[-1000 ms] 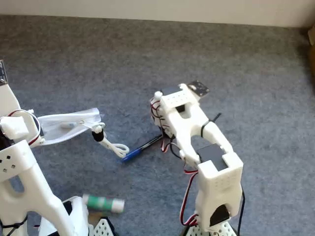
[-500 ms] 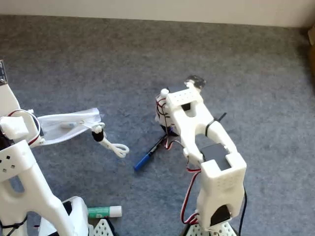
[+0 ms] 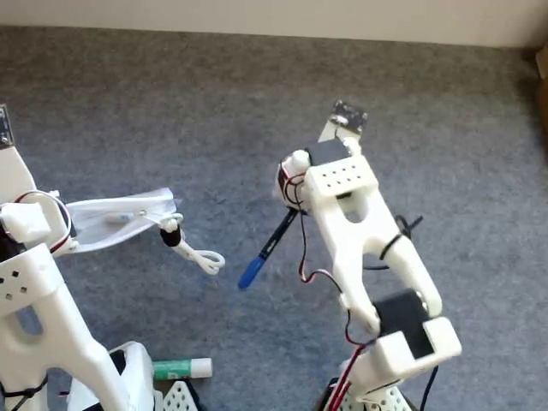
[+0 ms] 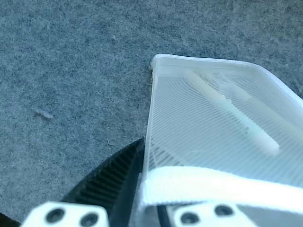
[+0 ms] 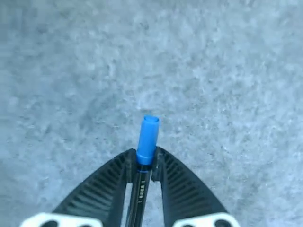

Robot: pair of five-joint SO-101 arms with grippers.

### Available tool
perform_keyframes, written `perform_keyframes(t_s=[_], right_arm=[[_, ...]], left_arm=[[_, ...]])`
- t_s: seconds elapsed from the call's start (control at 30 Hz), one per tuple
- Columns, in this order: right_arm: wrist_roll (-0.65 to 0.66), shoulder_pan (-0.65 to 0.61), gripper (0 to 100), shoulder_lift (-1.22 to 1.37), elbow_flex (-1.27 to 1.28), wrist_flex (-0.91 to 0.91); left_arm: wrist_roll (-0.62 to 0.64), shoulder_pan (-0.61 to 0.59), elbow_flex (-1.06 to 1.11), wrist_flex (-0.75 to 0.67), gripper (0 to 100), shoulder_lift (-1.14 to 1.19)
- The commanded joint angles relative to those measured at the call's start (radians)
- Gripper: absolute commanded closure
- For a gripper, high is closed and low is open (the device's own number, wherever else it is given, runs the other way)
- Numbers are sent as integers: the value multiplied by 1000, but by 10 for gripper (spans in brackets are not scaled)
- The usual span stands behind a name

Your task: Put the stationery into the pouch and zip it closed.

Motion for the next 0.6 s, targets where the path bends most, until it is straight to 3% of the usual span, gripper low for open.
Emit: perform_keyframes(t_s=[0.0, 0.13, 0.33, 0.57], right_arm=[[60, 13, 993, -128, 7, 10], [152, 13, 993, -266, 71, 1], [161, 4, 993, -481, 147, -2], [163, -90, 993, -682, 157, -2]], left_arm=[[3, 24, 4, -20, 993, 2], [3, 24, 4, -20, 993, 2], [3, 25, 4, -20, 993, 2], [3, 25, 4, -20, 993, 2]])
